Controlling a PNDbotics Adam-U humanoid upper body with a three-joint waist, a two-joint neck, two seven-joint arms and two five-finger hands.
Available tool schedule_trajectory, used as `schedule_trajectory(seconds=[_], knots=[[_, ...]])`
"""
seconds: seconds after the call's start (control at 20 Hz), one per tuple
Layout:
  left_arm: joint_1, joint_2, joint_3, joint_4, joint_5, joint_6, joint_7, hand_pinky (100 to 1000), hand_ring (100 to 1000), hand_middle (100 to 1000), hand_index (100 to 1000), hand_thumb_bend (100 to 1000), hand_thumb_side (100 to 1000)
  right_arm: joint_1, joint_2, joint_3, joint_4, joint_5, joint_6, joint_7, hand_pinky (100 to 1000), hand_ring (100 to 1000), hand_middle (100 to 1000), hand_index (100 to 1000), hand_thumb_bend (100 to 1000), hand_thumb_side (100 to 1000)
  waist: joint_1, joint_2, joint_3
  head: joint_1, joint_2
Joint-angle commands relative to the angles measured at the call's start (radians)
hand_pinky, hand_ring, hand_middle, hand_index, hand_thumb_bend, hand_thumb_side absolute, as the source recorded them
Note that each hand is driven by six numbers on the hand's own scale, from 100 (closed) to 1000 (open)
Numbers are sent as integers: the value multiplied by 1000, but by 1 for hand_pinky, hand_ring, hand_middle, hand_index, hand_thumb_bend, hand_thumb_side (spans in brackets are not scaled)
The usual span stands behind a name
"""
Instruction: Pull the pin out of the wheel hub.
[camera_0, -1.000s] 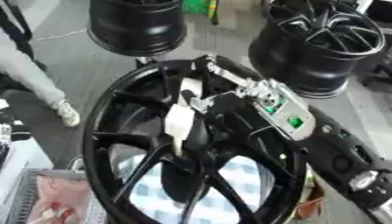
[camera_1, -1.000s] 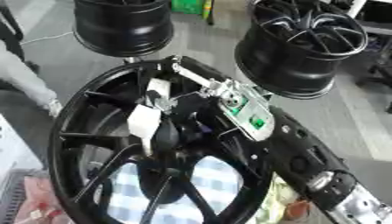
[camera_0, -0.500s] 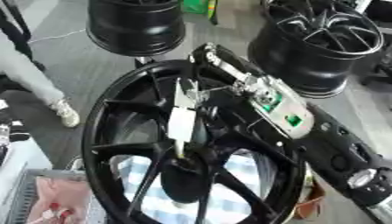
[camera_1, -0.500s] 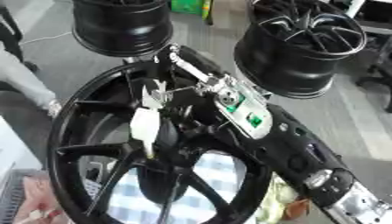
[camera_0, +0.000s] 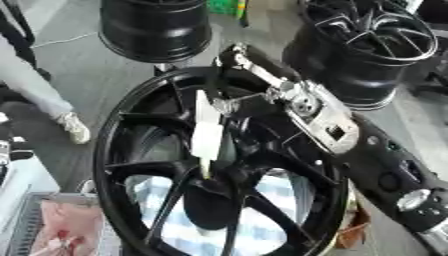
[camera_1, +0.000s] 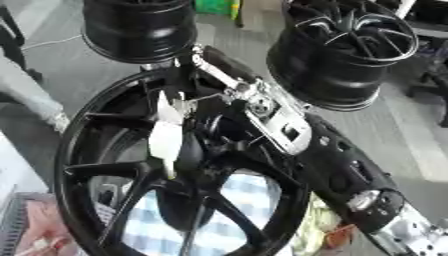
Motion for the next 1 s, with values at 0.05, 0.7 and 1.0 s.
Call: schedule_trajectory(seconds=[0.05, 0.7, 1.0], knots=[[-13, 9, -2, -12, 6, -2, -3, 648, 634, 668, 811, 113, 768, -22, -30, -8, -35, -2, 3, 10, 650, 637, 521, 780, 100, 193, 9, -15, 0, -3, 1], [-11, 7, -2, -8, 9, -2, -5, 649, 635, 669, 812, 111, 769, -33, -43, -17, -67, 99, 33, 256, 790, 829, 860, 1000, 100, 369, 10, -20, 1, -23, 1], [-9, 6, -1, -7, 7, -2, -4, 649, 635, 669, 812, 111, 770, -34, -41, -24, -50, 135, 41, 301, 813, 856, 897, 1000, 100, 295, 10, -20, 2, -34, 2]])
